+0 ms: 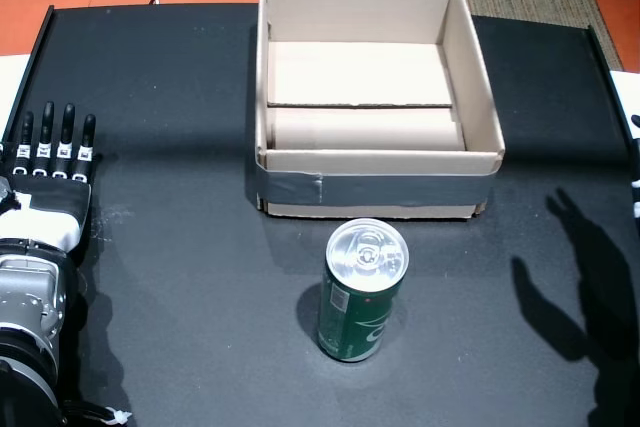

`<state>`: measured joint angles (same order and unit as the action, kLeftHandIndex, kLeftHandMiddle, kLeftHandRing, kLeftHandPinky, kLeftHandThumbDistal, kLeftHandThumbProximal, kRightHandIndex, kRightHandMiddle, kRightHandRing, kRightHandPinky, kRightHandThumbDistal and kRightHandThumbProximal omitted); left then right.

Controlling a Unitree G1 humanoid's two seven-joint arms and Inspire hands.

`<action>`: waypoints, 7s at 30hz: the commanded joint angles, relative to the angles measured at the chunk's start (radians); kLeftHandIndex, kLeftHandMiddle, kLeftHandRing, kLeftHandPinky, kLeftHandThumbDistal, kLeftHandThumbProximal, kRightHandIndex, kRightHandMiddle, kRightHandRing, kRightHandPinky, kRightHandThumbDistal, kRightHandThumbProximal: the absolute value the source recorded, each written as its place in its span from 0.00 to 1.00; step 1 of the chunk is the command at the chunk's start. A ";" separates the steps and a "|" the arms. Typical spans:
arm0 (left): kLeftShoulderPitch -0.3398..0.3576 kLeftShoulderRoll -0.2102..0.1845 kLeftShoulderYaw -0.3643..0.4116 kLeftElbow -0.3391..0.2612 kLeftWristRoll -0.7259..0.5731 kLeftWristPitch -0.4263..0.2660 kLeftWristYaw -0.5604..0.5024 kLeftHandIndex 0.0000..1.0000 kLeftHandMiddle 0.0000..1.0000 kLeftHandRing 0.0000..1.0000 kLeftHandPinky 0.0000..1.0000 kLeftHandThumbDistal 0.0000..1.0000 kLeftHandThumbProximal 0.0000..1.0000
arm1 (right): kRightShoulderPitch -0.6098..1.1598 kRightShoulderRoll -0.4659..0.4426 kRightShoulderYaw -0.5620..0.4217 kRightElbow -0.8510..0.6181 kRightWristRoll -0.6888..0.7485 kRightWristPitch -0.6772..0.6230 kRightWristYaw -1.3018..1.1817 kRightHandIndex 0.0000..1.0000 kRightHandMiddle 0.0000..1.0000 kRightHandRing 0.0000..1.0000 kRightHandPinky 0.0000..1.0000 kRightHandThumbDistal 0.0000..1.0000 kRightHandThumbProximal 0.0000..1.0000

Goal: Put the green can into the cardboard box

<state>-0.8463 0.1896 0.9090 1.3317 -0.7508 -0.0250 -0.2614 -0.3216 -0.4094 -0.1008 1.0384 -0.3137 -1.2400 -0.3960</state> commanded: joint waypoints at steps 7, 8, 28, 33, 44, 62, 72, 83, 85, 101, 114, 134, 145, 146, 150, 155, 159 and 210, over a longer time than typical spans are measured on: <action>0.001 -0.001 -0.005 0.002 0.005 -0.005 0.002 0.69 0.69 0.77 0.89 0.00 1.00 | 0.006 0.005 -0.009 0.009 0.016 0.001 0.002 0.58 0.70 0.84 0.93 0.62 0.75; 0.001 -0.001 -0.004 0.002 0.004 -0.005 0.002 0.68 0.69 0.77 0.89 0.00 1.00 | 0.006 0.006 -0.010 0.008 0.017 0.001 0.002 0.58 0.70 0.84 0.93 0.63 0.76; 0.005 0.002 -0.001 0.002 0.001 0.000 -0.014 0.71 0.69 0.78 0.91 0.00 1.00 | 0.017 -0.068 0.075 0.026 0.235 0.057 0.480 0.74 0.82 0.89 0.96 0.99 0.64; 0.003 0.003 -0.003 0.002 0.004 -0.002 -0.003 0.70 0.70 0.77 0.90 0.00 1.00 | 0.030 -0.125 0.127 -0.064 0.323 0.211 0.821 0.76 0.86 0.92 0.98 1.00 0.54; -0.001 0.004 -0.002 0.002 0.003 -0.001 0.009 0.73 0.72 0.79 0.93 0.00 1.00 | 0.043 -0.157 0.097 -0.149 0.446 0.391 1.147 0.76 0.86 0.90 0.97 1.00 0.53; -0.003 -0.003 -0.002 0.002 0.003 -0.004 0.010 0.72 0.71 0.78 0.89 0.00 1.00 | -0.120 -0.029 0.074 -0.021 0.499 0.407 1.342 0.77 0.84 0.89 1.00 1.00 0.51; 0.003 0.002 -0.001 0.003 0.001 0.005 0.000 0.72 0.71 0.78 0.91 0.00 1.00 | -0.238 0.019 0.090 0.073 0.439 0.405 1.350 0.81 0.87 0.94 1.00 1.00 0.55; 0.000 -0.001 -0.004 0.002 0.005 -0.002 0.015 0.66 0.67 0.75 0.86 0.00 0.99 | -0.304 0.063 0.114 0.147 0.366 0.408 1.342 0.86 0.90 0.95 1.00 1.00 0.54; 0.001 -0.001 -0.004 0.002 0.006 -0.004 0.012 0.66 0.67 0.75 0.86 0.00 0.99 | -0.310 0.069 0.124 0.152 0.346 0.409 1.331 0.87 0.90 0.95 1.00 1.00 0.53; 0.010 0.001 0.000 0.001 0.002 0.005 -0.001 0.67 0.70 0.79 0.90 0.00 1.00 | -0.293 0.070 0.133 0.152 0.314 0.439 1.337 0.88 0.91 0.95 1.00 1.00 0.53; 0.014 -0.002 0.001 0.000 -0.001 -0.002 -0.010 0.69 0.70 0.81 0.94 0.00 1.00 | -0.322 0.110 0.171 0.176 0.264 0.475 1.359 0.90 0.90 0.94 1.00 1.00 0.50; 0.016 -0.005 0.009 0.000 -0.012 0.003 -0.012 0.67 0.68 0.77 0.89 0.00 1.00 | -0.416 0.251 0.185 0.232 0.220 0.572 1.295 0.78 0.75 0.76 0.77 1.00 0.34; 0.010 -0.006 0.008 -0.001 -0.012 -0.003 -0.001 0.68 0.69 0.77 0.92 0.00 1.00 | -0.391 0.271 0.244 0.239 0.095 0.430 1.043 0.10 0.09 0.10 0.19 0.04 0.00; 0.010 -0.006 0.008 -0.001 -0.012 -0.004 -0.001 0.68 0.69 0.78 0.92 0.00 1.00 | -0.390 0.272 0.244 0.240 0.092 0.419 1.026 0.09 0.07 0.09 0.17 0.01 0.00; 0.009 -0.006 0.011 -0.001 -0.016 -0.004 -0.006 0.67 0.68 0.75 0.88 0.00 0.97 | -0.376 0.287 0.224 0.240 0.104 0.370 0.933 0.00 0.00 0.00 0.15 0.00 0.22; 0.007 -0.010 0.007 -0.001 -0.012 -0.012 -0.004 0.65 0.67 0.76 0.90 0.00 0.97 | -0.379 0.319 0.132 0.256 0.222 0.403 1.020 0.03 0.08 0.08 0.15 0.00 0.80; 0.010 -0.012 0.007 -0.001 -0.013 -0.010 -0.015 0.67 0.69 0.79 0.91 0.00 1.00 | -0.388 0.321 0.098 0.255 0.253 0.443 1.072 0.09 0.17 0.21 0.17 0.00 0.70; 0.020 -0.019 0.010 0.009 -0.014 0.011 -0.023 0.69 0.69 0.78 0.89 0.00 1.00 | -1.025 0.201 0.226 0.317 -0.256 0.605 0.100 0.00 0.00 0.00 0.17 0.14 0.32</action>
<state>-0.8437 0.1738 0.9158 1.3318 -0.7645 -0.0196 -0.2927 -1.2909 -0.2148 0.1242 1.3579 -0.5943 -0.6499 -0.3012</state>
